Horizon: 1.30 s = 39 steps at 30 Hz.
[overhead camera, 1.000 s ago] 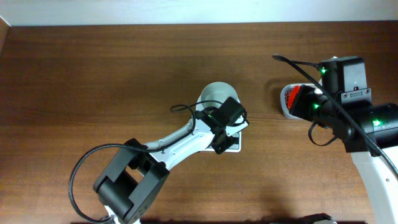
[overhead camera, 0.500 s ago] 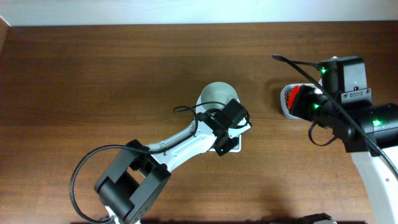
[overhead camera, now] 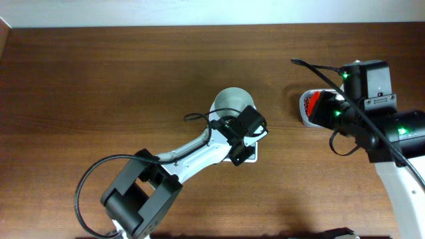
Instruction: Scoop item into bowl and weigh 50g on scale
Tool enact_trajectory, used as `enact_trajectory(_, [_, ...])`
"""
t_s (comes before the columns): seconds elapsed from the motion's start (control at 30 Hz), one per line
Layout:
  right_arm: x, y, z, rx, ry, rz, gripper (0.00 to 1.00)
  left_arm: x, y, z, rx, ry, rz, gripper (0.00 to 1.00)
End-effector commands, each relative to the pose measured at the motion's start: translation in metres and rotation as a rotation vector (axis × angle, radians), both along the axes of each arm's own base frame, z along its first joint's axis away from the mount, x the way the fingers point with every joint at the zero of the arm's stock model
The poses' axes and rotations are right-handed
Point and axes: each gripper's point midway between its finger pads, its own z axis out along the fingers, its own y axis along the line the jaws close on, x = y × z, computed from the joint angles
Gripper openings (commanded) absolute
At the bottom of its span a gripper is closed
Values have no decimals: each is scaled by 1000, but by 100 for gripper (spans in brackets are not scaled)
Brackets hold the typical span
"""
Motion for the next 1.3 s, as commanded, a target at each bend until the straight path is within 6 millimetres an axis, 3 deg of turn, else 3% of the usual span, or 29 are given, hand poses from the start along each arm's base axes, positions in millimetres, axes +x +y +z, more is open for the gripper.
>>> enact_trajectory(0.0, [3, -3, 6, -15, -18, -5, 4, 1, 8, -7, 23, 3, 75, 0])
enact_trajectory(0.67, [2, -3, 6, -15, -18, -5, 4, 0, 9, -11, 23, 8, 75, 0])
enact_trajectory(0.83, [2, -3, 6, -14, -18, -5, 4, -5, 14, -35, 69, 50, 66, 0])
enact_trajectory(1.1, [2, -3, 6, -14, -18, -5, 4, -10, 18, -37, 88, 71, 65, 0])
enact_trajectory(1.17, [2, -3, 6, -14, -17, -5, 4, -9, 18, -36, 88, 71, 65, 0])
enact_trajectory(1.27, [3, -3, 6, -14, -20, -6, 4, 0, 8, -6, 61, 46, 66, 0])
